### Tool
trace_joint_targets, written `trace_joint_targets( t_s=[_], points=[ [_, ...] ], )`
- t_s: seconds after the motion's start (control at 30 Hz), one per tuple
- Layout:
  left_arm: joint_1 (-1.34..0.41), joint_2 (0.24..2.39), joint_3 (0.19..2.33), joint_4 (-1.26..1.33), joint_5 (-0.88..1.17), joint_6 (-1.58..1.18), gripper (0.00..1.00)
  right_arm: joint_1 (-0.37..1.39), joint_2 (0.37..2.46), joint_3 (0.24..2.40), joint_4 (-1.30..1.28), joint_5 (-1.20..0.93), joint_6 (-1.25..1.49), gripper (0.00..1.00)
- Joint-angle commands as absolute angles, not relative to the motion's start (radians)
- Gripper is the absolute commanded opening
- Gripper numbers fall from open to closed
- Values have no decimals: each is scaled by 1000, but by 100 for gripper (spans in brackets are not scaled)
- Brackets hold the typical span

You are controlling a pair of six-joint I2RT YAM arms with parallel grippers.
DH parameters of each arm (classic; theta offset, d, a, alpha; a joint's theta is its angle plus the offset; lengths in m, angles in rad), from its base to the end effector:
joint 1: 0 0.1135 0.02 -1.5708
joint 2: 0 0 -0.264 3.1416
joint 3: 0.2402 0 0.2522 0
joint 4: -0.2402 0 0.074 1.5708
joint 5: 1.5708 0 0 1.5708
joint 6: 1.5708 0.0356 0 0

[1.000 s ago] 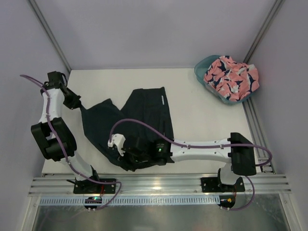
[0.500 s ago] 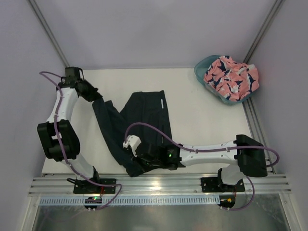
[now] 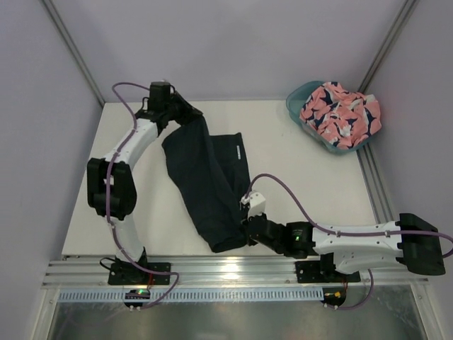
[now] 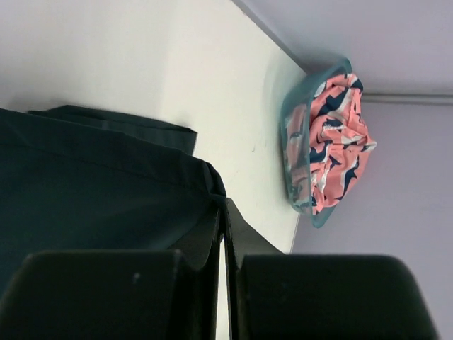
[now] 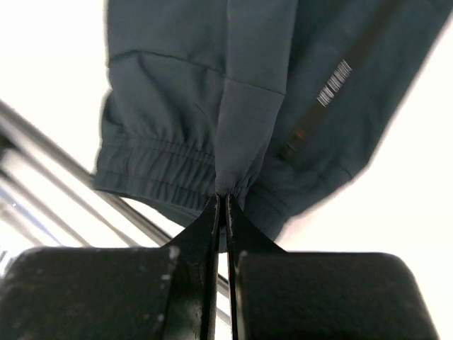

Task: Fold and stack the shorts
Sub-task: Fold the shorts at the center of the board, then smooth out the shorts at the center of the board.

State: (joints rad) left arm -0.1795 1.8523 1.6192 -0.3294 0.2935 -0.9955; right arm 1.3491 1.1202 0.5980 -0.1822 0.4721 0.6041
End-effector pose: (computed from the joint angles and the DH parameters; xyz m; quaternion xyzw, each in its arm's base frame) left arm 0.4281 -0.0881 0.3113 -0.2788 0.8231 -0.3714 0.3268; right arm 0.0659 0.2187 0.2125 -0.2297 0.8577 0.2193 0.4044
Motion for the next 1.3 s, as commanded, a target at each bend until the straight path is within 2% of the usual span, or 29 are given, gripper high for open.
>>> trace_joint_targets(
  t_s=[0.0, 0.17, 0.33, 0.43, 0.47, 0.57, 0.6, 0.63, 0.73, 0.87, 1.0, 1.07, 1.27],
  points=[
    [-244, 1945, 1657, -112, 295, -1069, 0, 1351, 1060, 508, -160, 597, 785, 4],
    [-337, 2106, 1804, -77, 284, -1071, 0, 1351, 1029, 419, -163, 627, 868, 4],
    [-388, 2342, 2061, -178, 342, -1051, 0, 1351, 1060, 407, -196, 630, 931, 4],
    [-397, 2404, 2103, -161, 396, -1055, 6, 1351, 1074, 411, -218, 624, 943, 11],
    [-400, 2408, 2108, -146, 402, -1054, 15, 1353, 1074, 411, -216, 621, 939, 19],
    [-396, 2398, 2157, -263, 390, -968, 29, 1351, 1049, 435, -244, 600, 924, 38],
    [-393, 2389, 2172, -306, 384, -939, 31, 1351, 1040, 448, -253, 595, 916, 42],
    [-388, 2358, 2180, -340, 383, -886, 39, 1351, 1023, 460, -265, 589, 908, 45],
    [-374, 2266, 2165, -464, 356, -774, 52, 1351, 1005, 543, -308, 577, 877, 49],
    [-374, 2102, 2082, -653, 263, -646, 52, 1309, 1009, 624, -324, 536, 798, 54],
    [-373, 1919, 1782, -736, 132, -569, 55, 1128, 1034, 644, -239, 353, 672, 54],
    [-361, 1878, 1700, -785, 85, -542, 56, 1045, 1055, 667, -203, 283, 629, 54],
    [-241, 1890, 1528, -724, 204, -546, 55, 1022, 1224, 738, -198, 169, 575, 54]
  ],
)
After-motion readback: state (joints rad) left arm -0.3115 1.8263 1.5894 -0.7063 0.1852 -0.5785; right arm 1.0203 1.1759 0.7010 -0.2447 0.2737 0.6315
